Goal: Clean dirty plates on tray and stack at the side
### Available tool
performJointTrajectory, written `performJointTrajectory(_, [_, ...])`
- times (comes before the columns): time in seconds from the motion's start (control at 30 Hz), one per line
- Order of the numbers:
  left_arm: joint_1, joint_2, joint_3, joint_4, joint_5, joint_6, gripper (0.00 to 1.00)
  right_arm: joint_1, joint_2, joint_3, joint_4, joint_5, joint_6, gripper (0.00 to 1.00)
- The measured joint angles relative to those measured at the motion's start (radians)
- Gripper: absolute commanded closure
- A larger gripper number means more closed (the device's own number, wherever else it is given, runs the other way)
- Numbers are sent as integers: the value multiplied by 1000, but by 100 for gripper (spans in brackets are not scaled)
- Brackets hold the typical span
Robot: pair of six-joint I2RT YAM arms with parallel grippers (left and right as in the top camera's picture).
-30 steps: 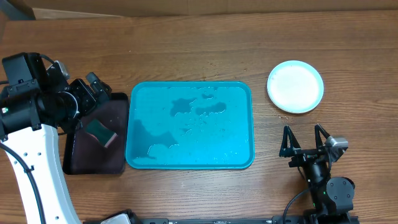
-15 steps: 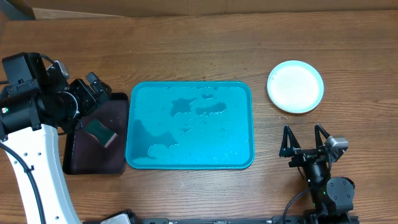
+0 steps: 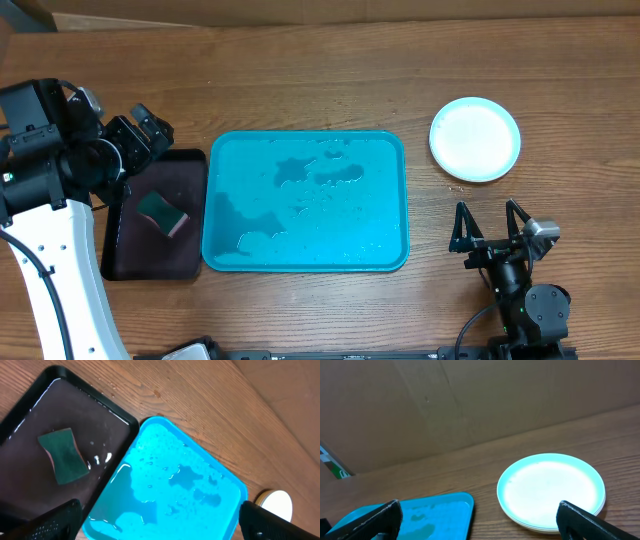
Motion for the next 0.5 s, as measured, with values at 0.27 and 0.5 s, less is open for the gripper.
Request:
performJointTrajectory(0.27, [0,0,0,-43,-18,-3,0,0,0,0,0,0,0,0])
performJointTrajectory(0.5, [0,-5,-13,-166,-74,31,0,0,0,0,0,0,0,0])
